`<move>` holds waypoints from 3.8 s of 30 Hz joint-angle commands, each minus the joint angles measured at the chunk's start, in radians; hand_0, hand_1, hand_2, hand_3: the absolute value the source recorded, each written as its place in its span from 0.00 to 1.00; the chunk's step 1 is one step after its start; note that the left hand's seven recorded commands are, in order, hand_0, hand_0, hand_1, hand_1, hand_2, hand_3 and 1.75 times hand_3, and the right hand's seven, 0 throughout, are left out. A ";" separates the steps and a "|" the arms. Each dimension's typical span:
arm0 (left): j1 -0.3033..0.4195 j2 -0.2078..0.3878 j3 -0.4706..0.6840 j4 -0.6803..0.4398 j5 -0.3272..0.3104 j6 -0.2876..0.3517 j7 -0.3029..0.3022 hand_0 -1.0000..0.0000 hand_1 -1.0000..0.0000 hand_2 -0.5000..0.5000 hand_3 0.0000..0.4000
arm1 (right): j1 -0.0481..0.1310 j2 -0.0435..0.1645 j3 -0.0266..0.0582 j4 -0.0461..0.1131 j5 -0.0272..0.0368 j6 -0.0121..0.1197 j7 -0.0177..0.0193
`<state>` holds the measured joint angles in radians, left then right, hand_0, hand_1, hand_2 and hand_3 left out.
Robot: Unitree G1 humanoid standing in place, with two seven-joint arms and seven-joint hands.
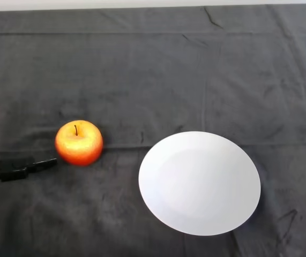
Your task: Move the apple to the plate
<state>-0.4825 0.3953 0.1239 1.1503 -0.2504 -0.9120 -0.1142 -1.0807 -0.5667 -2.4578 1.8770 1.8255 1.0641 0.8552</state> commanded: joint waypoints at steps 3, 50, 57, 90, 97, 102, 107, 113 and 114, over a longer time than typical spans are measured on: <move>0.032 -0.005 -0.035 -0.063 0.032 -0.012 0.019 1.00 1.00 0.50 0.00 | -0.003 -0.021 -0.0056 -0.005 -0.0004 0.014 0.0041; 0.094 -0.039 -0.344 -0.228 0.234 0.184 0.039 0.00 0.00 0.50 1.00 | -0.003 -0.021 -0.0056 -0.007 -0.0002 0.010 0.0006; 0.092 -0.020 -0.347 -0.240 0.235 0.196 0.038 0.00 0.00 0.50 1.00 | -0.003 -0.021 -0.0057 -0.007 -0.0002 0.009 0.0001; 0.139 -0.100 -0.527 -0.592 0.412 0.311 0.371 0.00 0.00 0.50 1.00 | -0.003 -0.021 -0.0057 -0.009 -0.0002 0.006 -0.0024; 0.122 -0.114 -0.646 -0.605 0.434 0.339 0.424 0.00 0.00 0.50 1.00 | -0.003 -0.021 -0.0058 -0.009 -0.0001 0.006 -0.0029; 0.105 -0.113 -0.720 -0.590 0.435 0.339 0.443 0.00 0.00 0.50 1.00 | -0.003 -0.021 -0.0058 -0.009 -0.0001 0.005 -0.0032; 0.085 -0.107 -0.775 -0.548 0.434 0.324 0.450 0.00 0.00 0.50 1.00 | -0.003 -0.021 -0.0058 -0.009 -0.0001 0.005 -0.0034; 0.059 -0.095 -0.815 -0.502 0.427 0.313 0.442 1.00 0.60 0.70 0.40 | -0.003 -0.021 -0.0059 -0.009 0.0000 0.005 -0.0036; 0.056 -0.092 -0.819 -0.496 0.426 0.312 0.440 1.00 0.71 0.65 0.29 | -0.003 -0.021 -0.0059 -0.009 0.0000 0.005 -0.0036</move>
<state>-0.4159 0.2962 -0.6364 0.6025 0.1610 -0.6023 0.3374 -1.0807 -0.5670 -2.4578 1.8758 1.8255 1.0639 0.8550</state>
